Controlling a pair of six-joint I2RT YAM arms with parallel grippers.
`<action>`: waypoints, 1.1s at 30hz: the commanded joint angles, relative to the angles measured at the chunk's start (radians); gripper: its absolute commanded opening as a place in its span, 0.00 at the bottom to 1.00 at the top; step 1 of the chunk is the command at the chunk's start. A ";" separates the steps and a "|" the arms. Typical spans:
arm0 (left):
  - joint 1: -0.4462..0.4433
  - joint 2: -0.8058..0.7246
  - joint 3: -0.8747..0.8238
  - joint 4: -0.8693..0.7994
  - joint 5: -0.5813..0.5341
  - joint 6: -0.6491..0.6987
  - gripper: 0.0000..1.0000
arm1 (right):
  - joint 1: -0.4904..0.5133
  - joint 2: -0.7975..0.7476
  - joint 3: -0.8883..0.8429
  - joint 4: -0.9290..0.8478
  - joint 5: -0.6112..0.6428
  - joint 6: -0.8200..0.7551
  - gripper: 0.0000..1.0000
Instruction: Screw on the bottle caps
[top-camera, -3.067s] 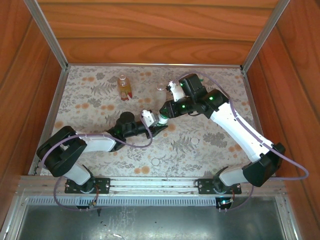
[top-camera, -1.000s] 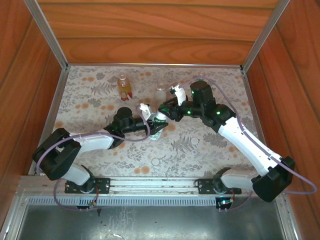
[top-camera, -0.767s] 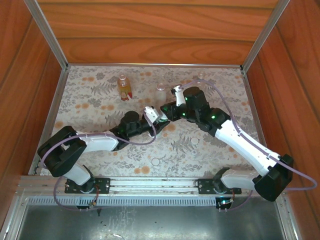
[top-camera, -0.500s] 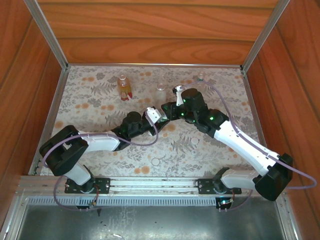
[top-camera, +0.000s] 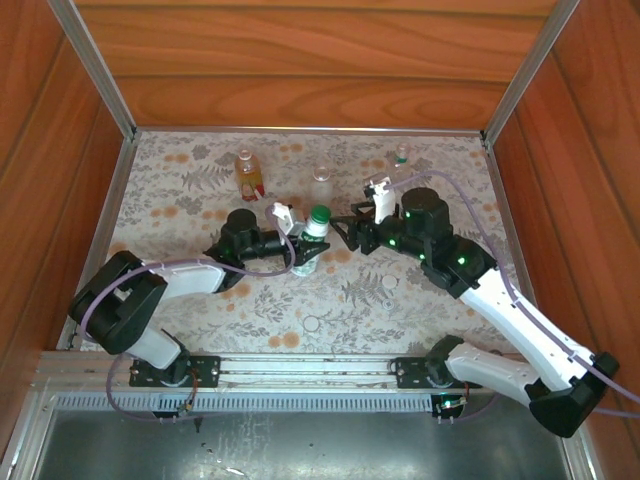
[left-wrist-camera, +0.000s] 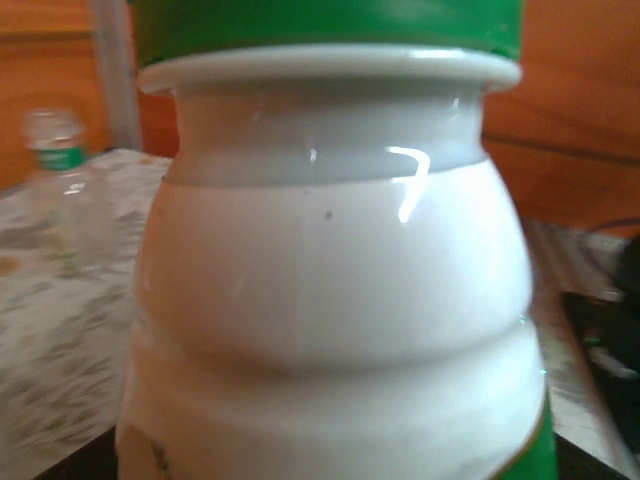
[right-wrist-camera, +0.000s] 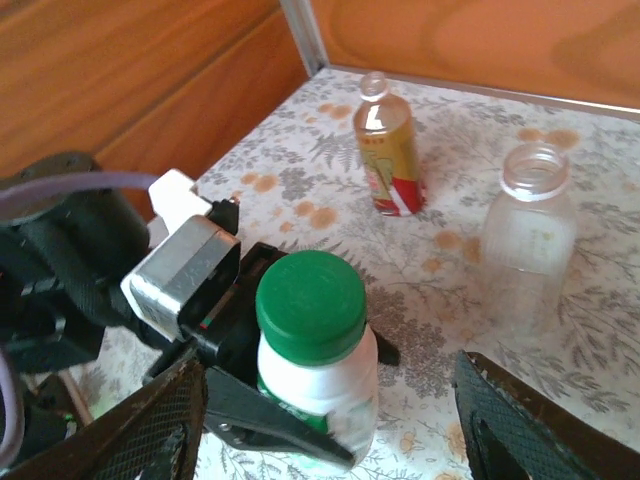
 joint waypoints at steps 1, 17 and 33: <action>0.020 -0.028 0.045 0.036 0.281 -0.072 0.56 | -0.028 -0.038 -0.075 0.103 -0.173 -0.068 0.70; 0.005 -0.015 0.112 0.036 0.497 -0.164 0.56 | -0.063 0.122 -0.075 0.289 -0.600 -0.095 0.51; 0.006 0.003 0.115 0.036 0.481 -0.170 0.56 | -0.064 0.108 -0.154 0.464 -0.522 0.055 0.58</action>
